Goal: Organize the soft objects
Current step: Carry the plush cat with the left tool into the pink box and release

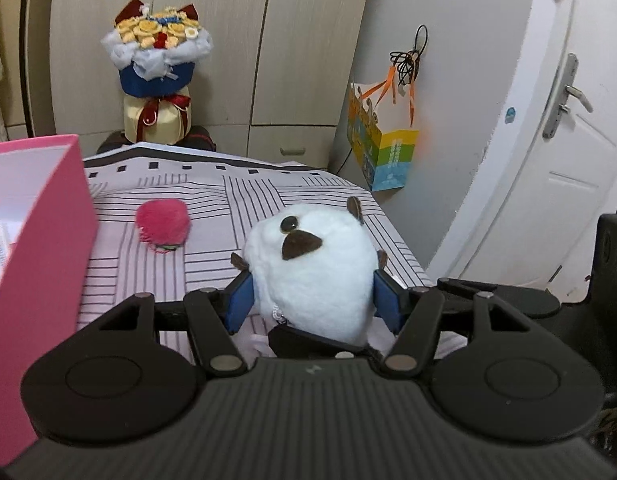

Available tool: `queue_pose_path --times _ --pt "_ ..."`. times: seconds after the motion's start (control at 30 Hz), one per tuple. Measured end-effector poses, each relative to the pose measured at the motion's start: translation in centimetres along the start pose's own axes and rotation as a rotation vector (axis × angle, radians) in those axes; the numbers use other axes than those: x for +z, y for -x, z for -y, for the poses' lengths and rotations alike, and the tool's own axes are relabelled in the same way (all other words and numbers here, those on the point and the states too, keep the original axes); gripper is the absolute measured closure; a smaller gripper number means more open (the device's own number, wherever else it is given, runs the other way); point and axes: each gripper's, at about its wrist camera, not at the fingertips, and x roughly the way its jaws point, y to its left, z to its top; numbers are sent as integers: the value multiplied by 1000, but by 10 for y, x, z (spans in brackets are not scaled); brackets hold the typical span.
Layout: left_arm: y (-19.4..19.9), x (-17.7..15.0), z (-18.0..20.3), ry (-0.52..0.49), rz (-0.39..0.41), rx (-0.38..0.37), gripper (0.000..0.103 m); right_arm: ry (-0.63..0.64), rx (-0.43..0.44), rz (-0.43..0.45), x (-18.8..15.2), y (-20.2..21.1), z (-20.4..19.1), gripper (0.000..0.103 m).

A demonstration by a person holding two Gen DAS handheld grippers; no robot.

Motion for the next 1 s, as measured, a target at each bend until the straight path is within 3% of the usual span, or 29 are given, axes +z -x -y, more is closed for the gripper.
queue_pose_path --times 0.23,0.53,0.8,1.0 --pt "34 -14 -11 -2 -57 -59 41 -24 -8 -64 -8 19 -34 39" --pt "69 -33 -37 126 -114 -123 41 42 -12 -177 -8 36 -78 39" --pt "118 -33 -57 182 -83 -152 41 118 5 -214 9 53 -125 38" --pt "158 -26 -79 201 -65 -149 41 158 73 -207 23 62 -159 34"
